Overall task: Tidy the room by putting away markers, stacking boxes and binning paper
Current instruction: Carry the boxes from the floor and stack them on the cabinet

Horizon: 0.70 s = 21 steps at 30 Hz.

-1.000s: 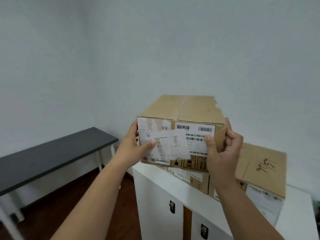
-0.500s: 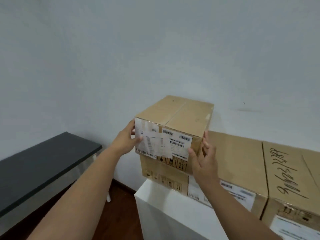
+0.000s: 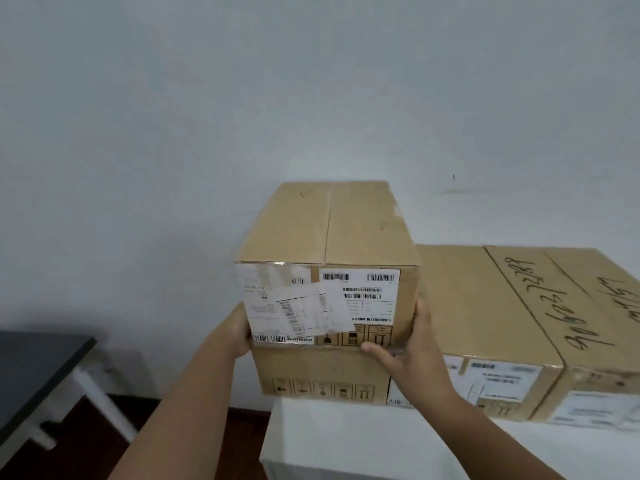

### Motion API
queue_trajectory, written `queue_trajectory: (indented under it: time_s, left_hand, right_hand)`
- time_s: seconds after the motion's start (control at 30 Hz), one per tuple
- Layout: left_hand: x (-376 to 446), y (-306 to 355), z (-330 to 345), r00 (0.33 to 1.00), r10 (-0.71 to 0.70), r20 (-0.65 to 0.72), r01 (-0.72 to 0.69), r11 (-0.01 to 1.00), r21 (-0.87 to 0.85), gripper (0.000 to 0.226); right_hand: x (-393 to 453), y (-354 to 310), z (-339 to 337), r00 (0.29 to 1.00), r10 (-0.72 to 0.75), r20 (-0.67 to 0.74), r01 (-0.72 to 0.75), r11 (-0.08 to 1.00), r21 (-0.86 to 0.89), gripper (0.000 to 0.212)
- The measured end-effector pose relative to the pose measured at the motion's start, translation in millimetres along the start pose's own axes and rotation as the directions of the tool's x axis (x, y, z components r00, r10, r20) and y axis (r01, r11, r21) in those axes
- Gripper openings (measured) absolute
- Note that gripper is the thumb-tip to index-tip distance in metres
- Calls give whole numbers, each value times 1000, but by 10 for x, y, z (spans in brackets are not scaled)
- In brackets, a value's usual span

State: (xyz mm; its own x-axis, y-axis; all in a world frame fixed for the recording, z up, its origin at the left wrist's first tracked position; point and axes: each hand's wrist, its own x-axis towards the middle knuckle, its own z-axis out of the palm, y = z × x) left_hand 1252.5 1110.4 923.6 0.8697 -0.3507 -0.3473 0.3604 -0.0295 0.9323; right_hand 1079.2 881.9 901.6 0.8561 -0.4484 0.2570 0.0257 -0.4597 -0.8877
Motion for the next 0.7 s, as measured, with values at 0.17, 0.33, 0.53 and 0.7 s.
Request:
queue_trajectory:
  time_s: [0.17,0.33,0.53,0.7]
  left_hand:
    - [112,-46,180,995,-59,77,64,996,-61,39]
    - [100,-40,489,986,-61,157,76,992,-96,45]
    - [115,48,651,994,-21,109,20,1000,15,44]
    - [106,75,684,994,16,110,-19,1000,24,42]
  right_hand:
    - [-82,108,-46,993,1,-119,-15,993,-121,115]
    - [-106,127,-334,987,44,-157,-64,990,-123,104]
    - [-116,183,-371,986,50,-156,-69,990,-123,107]
    - [-104,190,-380,984,71,-161,-87,992,-97,109]
